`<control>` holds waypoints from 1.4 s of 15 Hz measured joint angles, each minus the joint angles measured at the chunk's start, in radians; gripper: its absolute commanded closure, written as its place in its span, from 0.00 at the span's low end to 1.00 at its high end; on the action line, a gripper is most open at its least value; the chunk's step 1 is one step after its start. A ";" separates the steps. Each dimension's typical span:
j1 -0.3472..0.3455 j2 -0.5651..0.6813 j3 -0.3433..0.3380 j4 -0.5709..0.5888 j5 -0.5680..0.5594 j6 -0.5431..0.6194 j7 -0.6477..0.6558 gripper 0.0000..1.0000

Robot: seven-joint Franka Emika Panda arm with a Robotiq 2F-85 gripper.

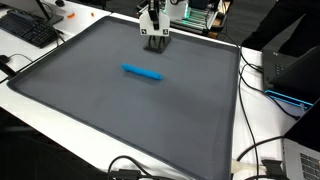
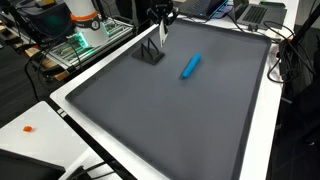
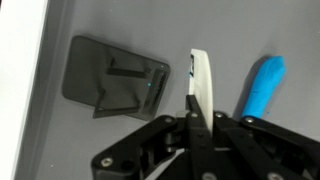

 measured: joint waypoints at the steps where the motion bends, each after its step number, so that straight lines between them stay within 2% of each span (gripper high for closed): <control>1: 0.003 -0.008 0.000 0.025 0.001 -0.030 -0.051 0.99; 8: 0.026 0.030 0.007 0.199 -0.001 -0.197 -0.385 0.99; 15: 0.049 0.171 0.015 0.356 -0.030 -0.258 -0.702 0.99; 21: 0.079 0.281 0.020 0.473 -0.124 -0.304 -0.918 0.99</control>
